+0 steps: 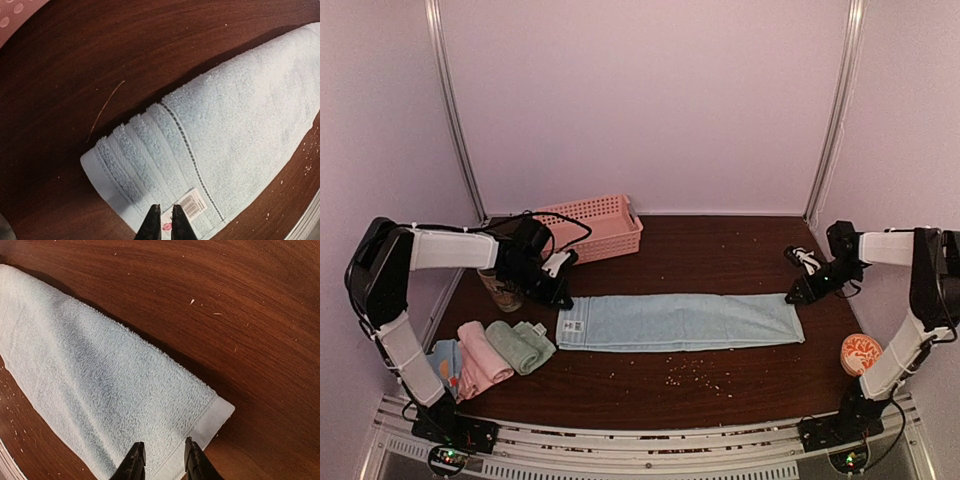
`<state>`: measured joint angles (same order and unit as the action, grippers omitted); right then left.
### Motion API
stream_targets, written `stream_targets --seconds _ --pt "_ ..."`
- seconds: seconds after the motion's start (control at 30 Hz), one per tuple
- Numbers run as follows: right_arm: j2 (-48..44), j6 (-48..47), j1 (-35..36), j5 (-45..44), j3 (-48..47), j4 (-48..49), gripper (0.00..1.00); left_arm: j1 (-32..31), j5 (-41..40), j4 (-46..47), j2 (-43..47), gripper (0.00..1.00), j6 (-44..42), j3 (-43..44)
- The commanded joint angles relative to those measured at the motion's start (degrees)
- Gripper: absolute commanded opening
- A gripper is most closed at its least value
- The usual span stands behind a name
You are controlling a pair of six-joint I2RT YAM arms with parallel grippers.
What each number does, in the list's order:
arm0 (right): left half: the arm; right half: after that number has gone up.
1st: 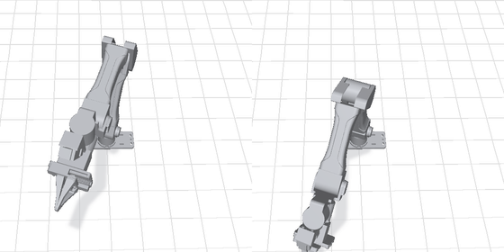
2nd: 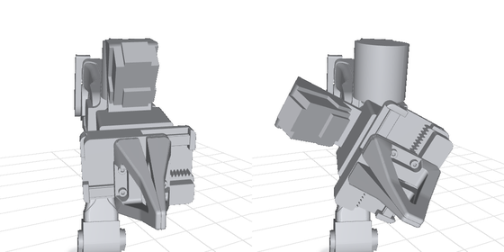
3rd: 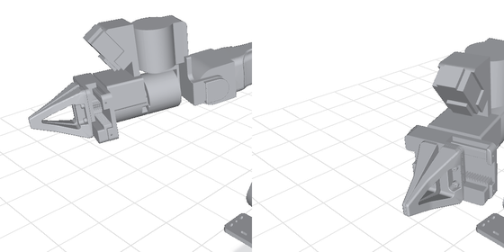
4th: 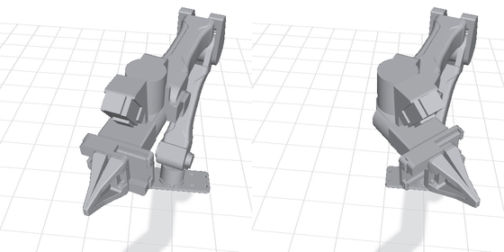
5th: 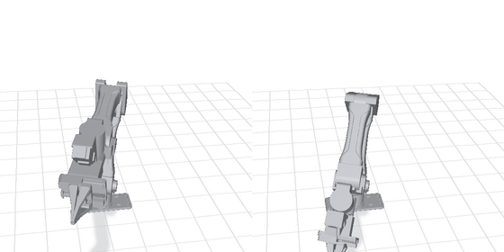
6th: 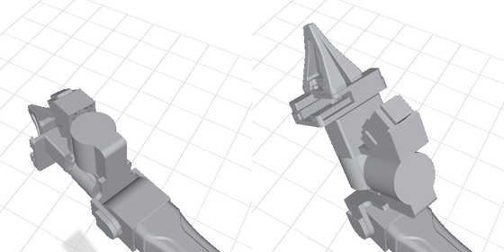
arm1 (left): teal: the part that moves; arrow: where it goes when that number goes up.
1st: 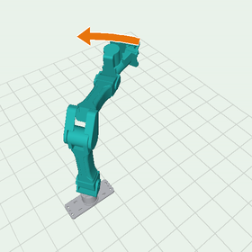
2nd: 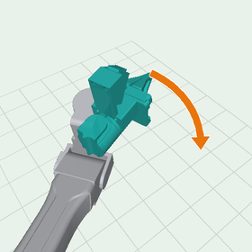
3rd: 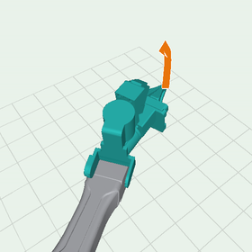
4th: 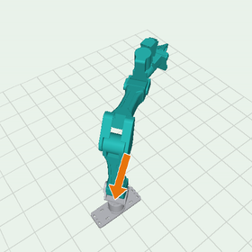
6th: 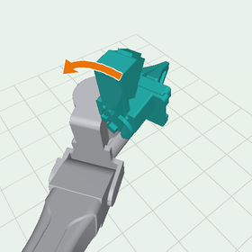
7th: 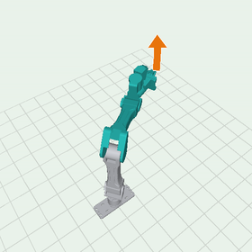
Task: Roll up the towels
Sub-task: Fold the towel at the center of the board, then adjust the towel at the center of the board.
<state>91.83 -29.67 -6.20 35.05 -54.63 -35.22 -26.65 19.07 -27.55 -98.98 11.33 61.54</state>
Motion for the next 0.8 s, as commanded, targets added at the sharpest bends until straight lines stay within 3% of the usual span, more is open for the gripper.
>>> stream_targets --seconds 0.0,0.2,0.33,0.47,0.67,0.77 --pt "2.69 6.44 2.45 -4.54 -2.73 3.57 0.27 -1.44 -1.96 3.49 -2.98 0.08 1.77 2.69" --pt "8.14 9.49 3.03 -13.76 -5.21 4.29 0.25 -2.61 -9.92 1.85 -6.54 0.07 3.90 1.98" --pt "12.08 11.86 3.03 -16.01 -8.14 4.75 0.24 -2.58 -12.10 1.88 -6.39 0.08 4.94 0.56" --pt "16.02 14.14 3.03 -23.74 -11.11 5.03 0.22 -2.61 -14.72 1.34 -5.55 0.07 5.96 -0.65" --pt "17.00 14.65 3.03 -24.33 -13.79 4.34 0.21 -2.71 -15.43 0.80 -4.30 0.07 7.47 -1.10" --pt "15.60 12.61 3.03 -19.16 -14.99 2.36 0.22 -3.64 -13.94 2.42 -1.27 0.11 6.33 -0.20"
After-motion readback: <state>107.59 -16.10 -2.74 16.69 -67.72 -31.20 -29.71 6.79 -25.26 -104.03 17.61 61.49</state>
